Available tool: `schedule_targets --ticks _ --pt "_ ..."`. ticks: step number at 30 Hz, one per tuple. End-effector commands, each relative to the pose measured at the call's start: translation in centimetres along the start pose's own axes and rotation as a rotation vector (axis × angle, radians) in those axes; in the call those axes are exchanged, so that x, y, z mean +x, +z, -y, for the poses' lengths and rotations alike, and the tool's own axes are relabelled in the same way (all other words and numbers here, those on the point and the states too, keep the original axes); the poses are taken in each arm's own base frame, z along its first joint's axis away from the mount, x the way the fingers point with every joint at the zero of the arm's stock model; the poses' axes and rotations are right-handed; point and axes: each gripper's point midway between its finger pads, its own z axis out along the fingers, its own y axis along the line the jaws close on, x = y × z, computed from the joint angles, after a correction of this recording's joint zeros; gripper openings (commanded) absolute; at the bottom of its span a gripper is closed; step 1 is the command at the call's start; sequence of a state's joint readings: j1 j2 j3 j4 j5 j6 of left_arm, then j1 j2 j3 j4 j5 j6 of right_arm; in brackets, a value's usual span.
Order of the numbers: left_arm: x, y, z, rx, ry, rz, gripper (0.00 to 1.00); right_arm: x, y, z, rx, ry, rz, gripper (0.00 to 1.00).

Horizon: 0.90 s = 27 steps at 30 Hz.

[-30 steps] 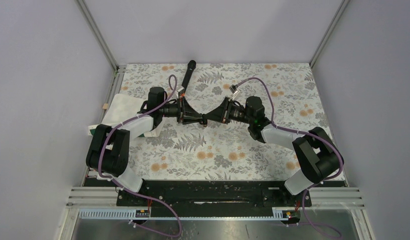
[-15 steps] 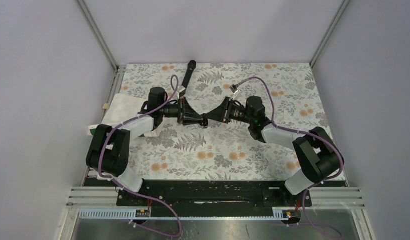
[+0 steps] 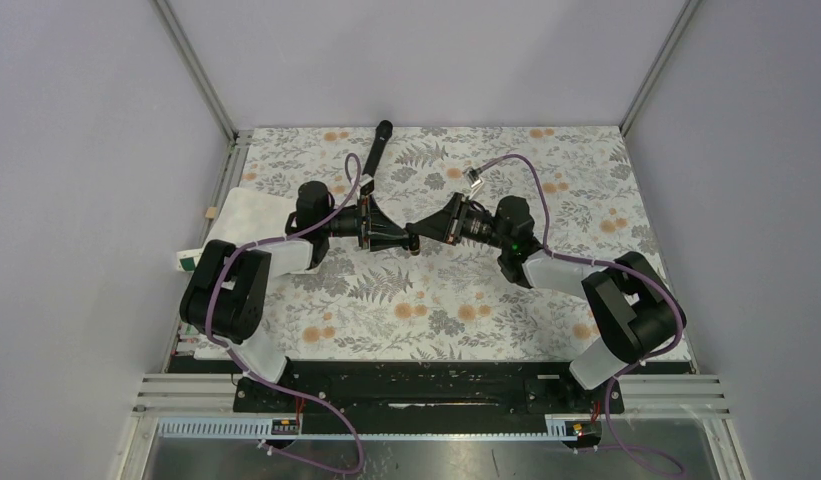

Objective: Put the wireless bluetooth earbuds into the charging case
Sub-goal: Insert the right earbud into the right side groove of the charging case.

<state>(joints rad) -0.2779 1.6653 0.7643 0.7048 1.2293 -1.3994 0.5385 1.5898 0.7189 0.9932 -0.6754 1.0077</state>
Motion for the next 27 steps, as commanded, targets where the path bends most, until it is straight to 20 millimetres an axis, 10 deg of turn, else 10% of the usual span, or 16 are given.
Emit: schedule_targets --ticks 1,27 --pt "0.4 0.1 2.4 0.062 0.11 -0.019 0.0 0.8 -0.4 -0.9 -0.05 -0.026 -0.024 0.09" --pt "0.3 0.0 2.2 0.045 0.113 -0.016 0.0 1.1 -2.0 -1.0 -0.048 -0.038 -0.009 0.09"
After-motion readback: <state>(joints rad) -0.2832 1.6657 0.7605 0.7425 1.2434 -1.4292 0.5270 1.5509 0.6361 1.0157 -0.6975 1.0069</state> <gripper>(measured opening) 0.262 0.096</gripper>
